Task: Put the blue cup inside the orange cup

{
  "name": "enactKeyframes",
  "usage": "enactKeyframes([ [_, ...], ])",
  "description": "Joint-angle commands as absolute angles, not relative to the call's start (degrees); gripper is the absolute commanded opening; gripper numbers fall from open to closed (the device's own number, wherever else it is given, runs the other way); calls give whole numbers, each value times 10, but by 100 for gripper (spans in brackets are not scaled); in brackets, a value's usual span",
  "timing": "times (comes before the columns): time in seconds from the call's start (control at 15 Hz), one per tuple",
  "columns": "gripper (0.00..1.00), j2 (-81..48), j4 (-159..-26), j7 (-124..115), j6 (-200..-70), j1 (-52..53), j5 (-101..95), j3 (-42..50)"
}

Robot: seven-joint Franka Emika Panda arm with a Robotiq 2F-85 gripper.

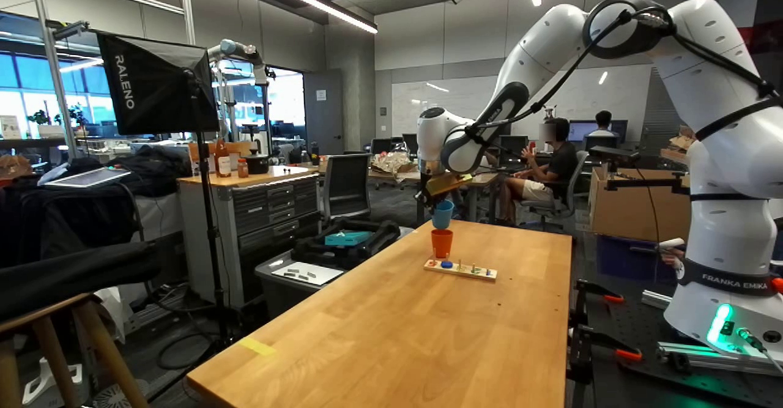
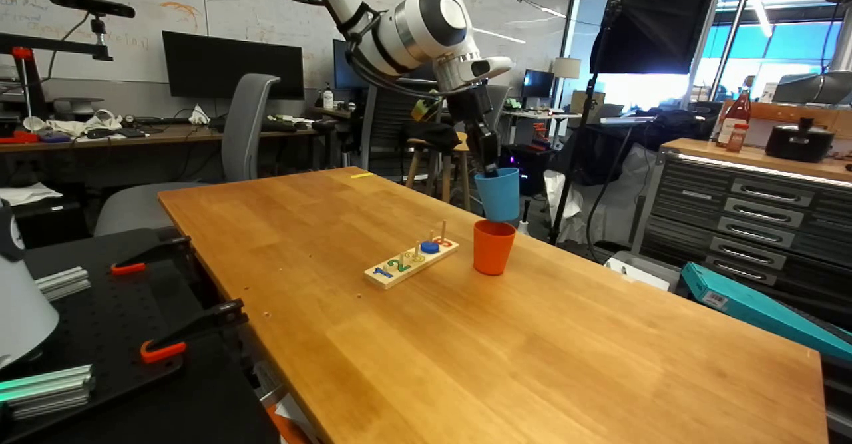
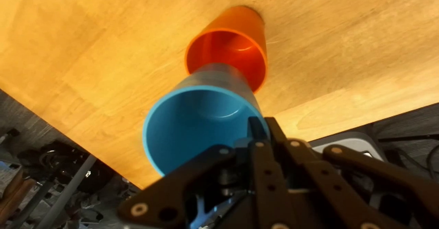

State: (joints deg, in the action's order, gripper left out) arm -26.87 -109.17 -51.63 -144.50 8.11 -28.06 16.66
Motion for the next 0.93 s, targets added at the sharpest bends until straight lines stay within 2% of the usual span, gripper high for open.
enactKeyframes([
  [0.0,32,-264,-1098,-532,-1452,79,-280,166],
  [0.13,36,-265,-1097,-536,-1455,78,-277,165],
  [0.2,42,-265,-1095,-538,-1456,77,-275,163],
  [0.67,95,-244,-1066,-495,-1391,66,-188,117],
  [0.73,99,-236,-1055,-469,-1367,61,-153,96],
  [0.87,100,-225,-1021,-422,-1306,52,-77,58],
])
